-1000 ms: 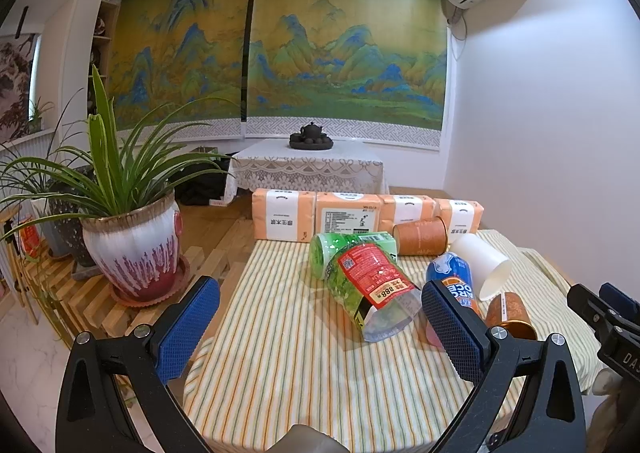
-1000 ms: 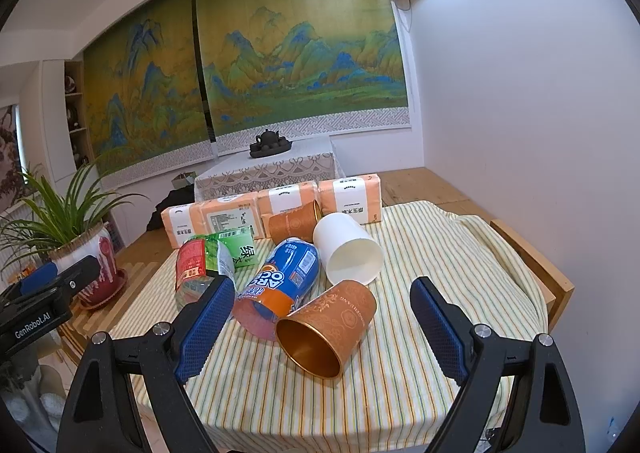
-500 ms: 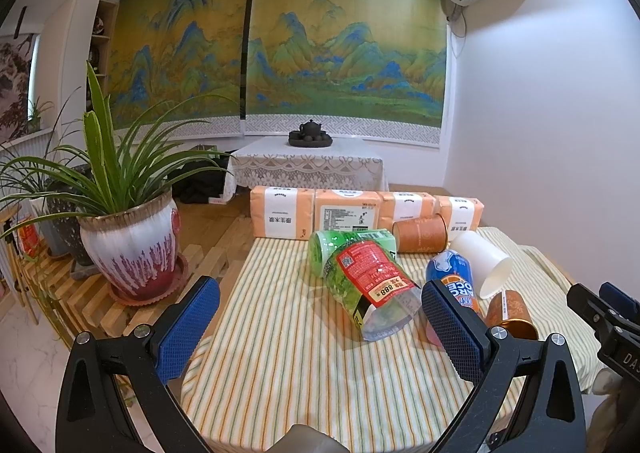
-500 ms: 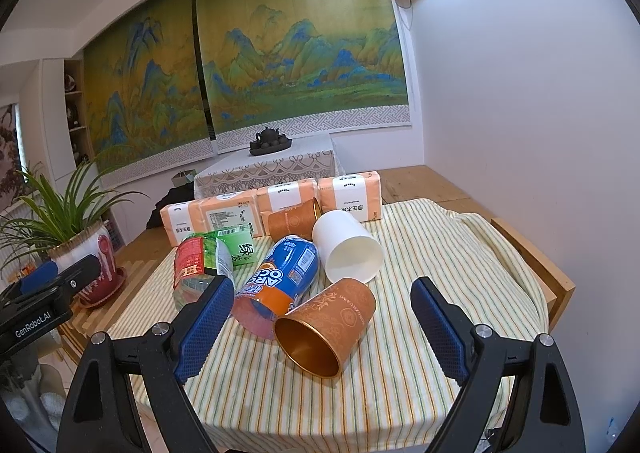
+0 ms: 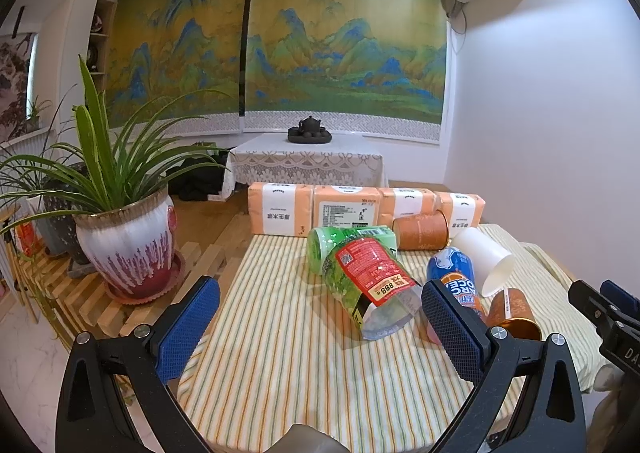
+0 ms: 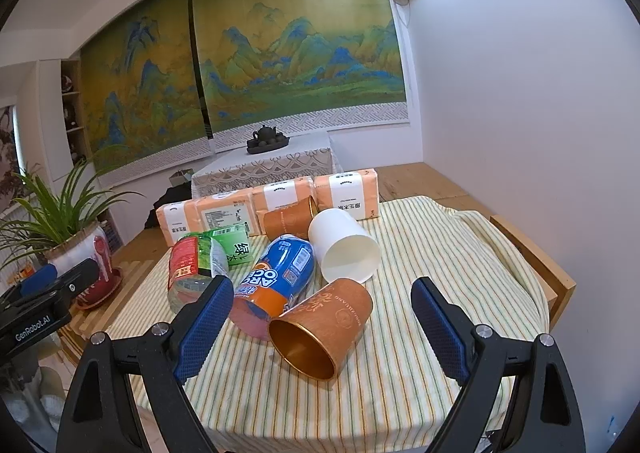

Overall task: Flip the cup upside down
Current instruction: 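Move the right gripper to the white paper cup and close on it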

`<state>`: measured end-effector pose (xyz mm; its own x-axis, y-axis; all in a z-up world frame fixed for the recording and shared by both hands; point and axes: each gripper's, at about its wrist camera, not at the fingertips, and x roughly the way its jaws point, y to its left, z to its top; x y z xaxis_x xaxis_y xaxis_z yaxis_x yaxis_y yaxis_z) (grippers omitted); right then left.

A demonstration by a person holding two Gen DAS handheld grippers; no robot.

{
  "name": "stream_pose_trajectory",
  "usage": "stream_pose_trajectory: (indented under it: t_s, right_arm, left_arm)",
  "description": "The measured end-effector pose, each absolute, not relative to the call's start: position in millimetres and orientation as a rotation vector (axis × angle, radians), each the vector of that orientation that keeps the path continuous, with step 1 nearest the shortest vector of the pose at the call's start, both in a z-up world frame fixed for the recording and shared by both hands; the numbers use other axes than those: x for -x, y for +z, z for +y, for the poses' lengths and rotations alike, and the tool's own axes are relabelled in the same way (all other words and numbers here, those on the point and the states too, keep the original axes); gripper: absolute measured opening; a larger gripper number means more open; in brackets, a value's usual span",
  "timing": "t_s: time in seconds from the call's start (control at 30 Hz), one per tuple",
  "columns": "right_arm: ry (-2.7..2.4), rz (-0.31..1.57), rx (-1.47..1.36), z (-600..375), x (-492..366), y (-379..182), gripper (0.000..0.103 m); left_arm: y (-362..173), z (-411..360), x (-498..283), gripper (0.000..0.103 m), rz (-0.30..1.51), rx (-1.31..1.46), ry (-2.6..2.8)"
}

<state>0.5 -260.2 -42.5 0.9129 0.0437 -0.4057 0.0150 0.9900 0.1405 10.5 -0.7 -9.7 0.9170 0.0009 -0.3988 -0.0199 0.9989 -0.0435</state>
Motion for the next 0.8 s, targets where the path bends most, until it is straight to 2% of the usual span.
stream_pose_trajectory:
  t_s: [0.3,0.8]
  right_arm:
    - [0.058,0.475,-0.140,-268.6,-23.7,-40.2,0.089]
    - [0.123,0.655,-0.125,-311.5,-113.9,-38.9,0.091]
  left_arm:
    - [-17.9,0.2,-23.0,0.102,0.440,0.046,0.015]
    - [-36.3,8.8,-44.4,0.102,0.497,0.038,0.040]
